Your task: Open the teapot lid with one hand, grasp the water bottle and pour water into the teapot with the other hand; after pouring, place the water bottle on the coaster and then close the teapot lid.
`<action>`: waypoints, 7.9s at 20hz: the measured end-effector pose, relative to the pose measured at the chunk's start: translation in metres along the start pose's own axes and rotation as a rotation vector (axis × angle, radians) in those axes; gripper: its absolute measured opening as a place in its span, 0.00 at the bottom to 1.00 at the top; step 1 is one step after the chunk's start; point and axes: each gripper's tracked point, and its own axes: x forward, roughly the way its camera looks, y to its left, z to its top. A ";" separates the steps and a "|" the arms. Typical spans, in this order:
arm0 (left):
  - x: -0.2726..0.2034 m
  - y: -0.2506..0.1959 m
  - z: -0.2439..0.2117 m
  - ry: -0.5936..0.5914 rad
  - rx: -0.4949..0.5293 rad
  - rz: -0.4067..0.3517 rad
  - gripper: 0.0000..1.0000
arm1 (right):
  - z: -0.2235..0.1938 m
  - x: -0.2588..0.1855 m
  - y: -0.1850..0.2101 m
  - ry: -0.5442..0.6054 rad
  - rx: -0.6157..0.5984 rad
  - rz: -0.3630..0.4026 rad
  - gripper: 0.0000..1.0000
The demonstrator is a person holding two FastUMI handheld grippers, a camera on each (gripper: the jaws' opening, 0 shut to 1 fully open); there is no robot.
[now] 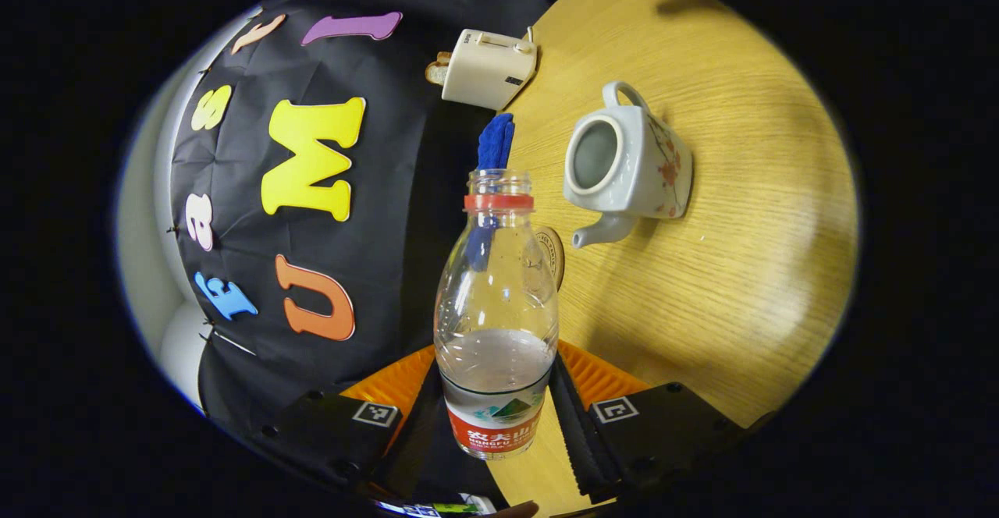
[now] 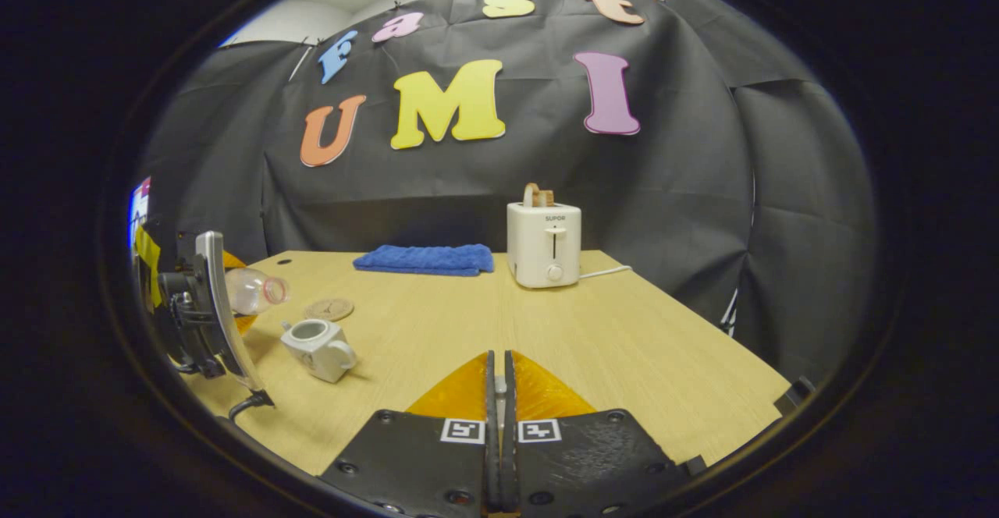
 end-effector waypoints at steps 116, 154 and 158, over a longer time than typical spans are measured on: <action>0.112 0.033 0.063 -0.340 -1.417 -0.165 0.93 | -0.001 -0.021 0.037 0.007 -0.070 0.023 0.01; -0.004 0.012 -0.114 -0.159 -1.468 0.054 0.92 | 0.016 0.055 0.208 0.048 -0.071 0.308 0.01; 0.002 0.016 -0.104 -0.182 -1.446 0.034 0.92 | 0.012 0.059 0.206 0.055 -0.060 0.307 0.05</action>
